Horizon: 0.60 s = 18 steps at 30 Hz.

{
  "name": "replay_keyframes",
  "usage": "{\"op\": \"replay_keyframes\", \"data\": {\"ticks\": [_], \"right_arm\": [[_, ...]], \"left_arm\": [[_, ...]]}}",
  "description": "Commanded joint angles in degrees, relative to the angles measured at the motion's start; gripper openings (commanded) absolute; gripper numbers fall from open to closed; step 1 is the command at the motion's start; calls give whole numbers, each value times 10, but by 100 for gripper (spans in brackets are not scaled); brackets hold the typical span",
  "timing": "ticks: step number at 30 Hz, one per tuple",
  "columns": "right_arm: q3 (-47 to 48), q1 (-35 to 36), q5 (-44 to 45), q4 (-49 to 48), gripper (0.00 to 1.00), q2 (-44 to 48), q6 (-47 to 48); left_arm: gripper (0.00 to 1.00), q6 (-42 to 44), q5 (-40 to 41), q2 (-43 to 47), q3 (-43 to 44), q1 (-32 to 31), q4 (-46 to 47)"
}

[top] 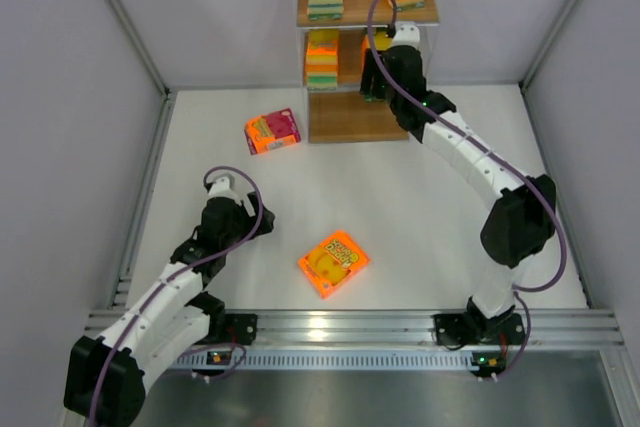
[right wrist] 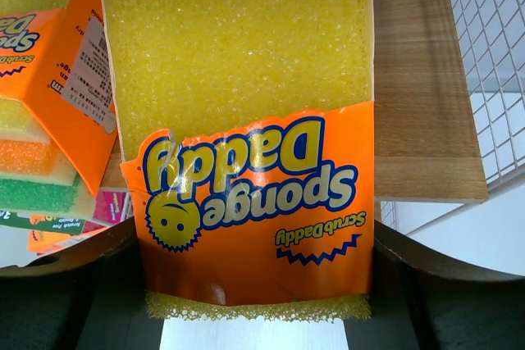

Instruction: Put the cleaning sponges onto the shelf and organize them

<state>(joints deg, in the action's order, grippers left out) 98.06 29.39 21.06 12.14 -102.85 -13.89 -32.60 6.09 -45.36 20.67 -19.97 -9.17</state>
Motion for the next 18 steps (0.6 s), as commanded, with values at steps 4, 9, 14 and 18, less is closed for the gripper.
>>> {"op": "replay_keyframes", "data": {"ticks": [4,9,14,18], "right_arm": [[42,-10,6,-19,53,-21,9],[65,-11,6,-7,55,-39,16],[78,-11,15,2,68,-48,18],[85,-12,16,11,85,-47,14]], "left_arm": [[90,11,5,5,18,4,6],[90,5,3,12,15,4,6],[90,6,3,19,13,4,6],[90,5,3,22,13,5,6]]}}
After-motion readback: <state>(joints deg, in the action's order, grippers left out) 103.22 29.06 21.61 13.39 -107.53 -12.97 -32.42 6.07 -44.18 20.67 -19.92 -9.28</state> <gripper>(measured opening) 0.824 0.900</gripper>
